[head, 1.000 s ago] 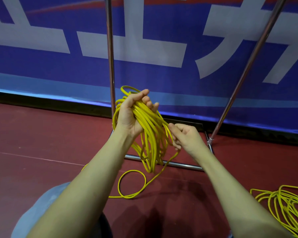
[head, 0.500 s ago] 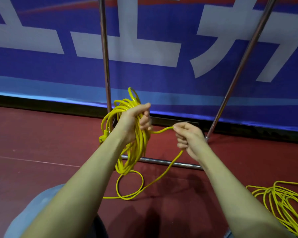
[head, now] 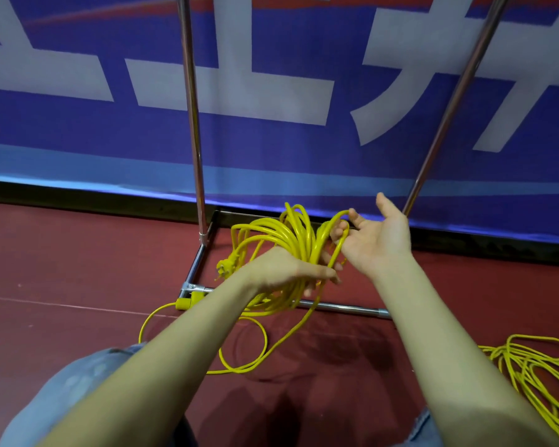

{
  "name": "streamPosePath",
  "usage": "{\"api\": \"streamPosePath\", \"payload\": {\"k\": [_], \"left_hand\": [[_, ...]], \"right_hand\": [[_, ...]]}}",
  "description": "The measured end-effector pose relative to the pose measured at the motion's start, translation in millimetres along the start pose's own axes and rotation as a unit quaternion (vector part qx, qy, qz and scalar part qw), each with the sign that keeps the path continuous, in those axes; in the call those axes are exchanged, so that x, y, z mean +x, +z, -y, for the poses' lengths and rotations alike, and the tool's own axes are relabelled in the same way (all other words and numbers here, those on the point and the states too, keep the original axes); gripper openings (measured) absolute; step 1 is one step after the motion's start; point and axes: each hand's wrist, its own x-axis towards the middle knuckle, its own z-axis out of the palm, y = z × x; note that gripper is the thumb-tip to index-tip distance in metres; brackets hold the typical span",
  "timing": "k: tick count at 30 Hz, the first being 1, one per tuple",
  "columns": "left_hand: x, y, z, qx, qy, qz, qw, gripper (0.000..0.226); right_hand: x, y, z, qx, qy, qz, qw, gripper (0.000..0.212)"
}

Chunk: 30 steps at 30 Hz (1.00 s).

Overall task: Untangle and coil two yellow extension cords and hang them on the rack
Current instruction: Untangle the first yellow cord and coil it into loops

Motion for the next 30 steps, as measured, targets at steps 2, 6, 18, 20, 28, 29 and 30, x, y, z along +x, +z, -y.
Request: {"api": "streamPosePath", "payload": {"k": [2,6,18,20,28,29,30], "left_hand": [[1,2,-2,-0.053,0.006,-0.010,0.999,0.007],[5,1,-6,-0.179,0.021,-0.066,0.981,0.004],[13,-26,-17,-0.473,0.044,-0.226,0.851,0.012],[12,-32,-19,-0.470,0.046,-0.227,0.852,0.013],[4,-15,-5,-0.276,-0.020,-0.148,0.949,0.017],[2,-12,-3,-0.263,-0.022,-0.129,0.956,0.016],[1,-10,-1,-0.261,-0.027,-0.106,0.959,0.016]], "right_hand": [[0,0,0,-0.024,-0.005,0.007,1.000,0.043],[1,-3,4,-0.149,-0.035,0.033,0.988,0.041],[-4,-26,-17,-0.543,-0.062,0.149,0.824,0.011],[-6,-25,-20,-0.557,-0.070,0.150,0.814,0.012],[-6,-5,1,-0.252,-0.124,0.130,0.951,0.014],[-6,-4,4,-0.216,-0.124,0.119,0.961,0.014],[-5,-4,7,-0.183,-0.125,0.105,0.969,0.014]]}}
